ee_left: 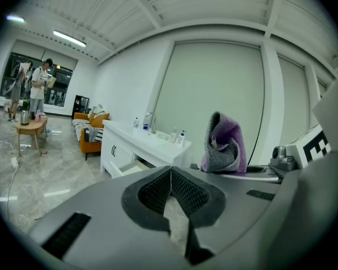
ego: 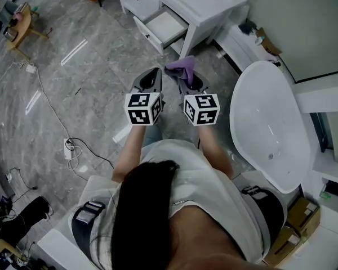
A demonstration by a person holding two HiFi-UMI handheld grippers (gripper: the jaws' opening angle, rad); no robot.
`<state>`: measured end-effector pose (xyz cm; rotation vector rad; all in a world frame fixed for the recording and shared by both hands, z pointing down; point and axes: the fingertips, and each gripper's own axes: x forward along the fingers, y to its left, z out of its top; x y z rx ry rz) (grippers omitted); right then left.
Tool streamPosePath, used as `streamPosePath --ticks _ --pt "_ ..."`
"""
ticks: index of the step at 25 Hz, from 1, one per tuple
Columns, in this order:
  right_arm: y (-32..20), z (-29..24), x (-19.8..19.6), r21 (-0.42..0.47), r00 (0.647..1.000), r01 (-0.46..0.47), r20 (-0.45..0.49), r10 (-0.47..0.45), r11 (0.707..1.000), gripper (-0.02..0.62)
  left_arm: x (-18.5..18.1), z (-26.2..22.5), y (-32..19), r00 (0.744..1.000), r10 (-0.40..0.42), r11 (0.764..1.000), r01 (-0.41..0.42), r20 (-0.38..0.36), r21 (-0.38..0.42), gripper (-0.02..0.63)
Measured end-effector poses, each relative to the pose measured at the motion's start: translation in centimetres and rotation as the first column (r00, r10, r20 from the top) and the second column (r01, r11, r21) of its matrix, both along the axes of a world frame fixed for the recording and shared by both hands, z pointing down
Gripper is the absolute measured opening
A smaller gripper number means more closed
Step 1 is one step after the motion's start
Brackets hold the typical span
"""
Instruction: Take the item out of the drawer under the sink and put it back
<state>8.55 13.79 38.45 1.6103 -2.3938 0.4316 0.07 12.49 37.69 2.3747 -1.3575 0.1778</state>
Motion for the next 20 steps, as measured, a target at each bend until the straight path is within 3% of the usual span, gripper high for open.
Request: streamPosePath --ticks 20 --pt "-13.8 1.0 -4.4 -0.056 0.998 -0.056 -0.038 0.054 0.997 0.101 -4.3 0.6 -13.9 0.997 0.073 0.996 -0.073 -0.001 -0.046 0.005"
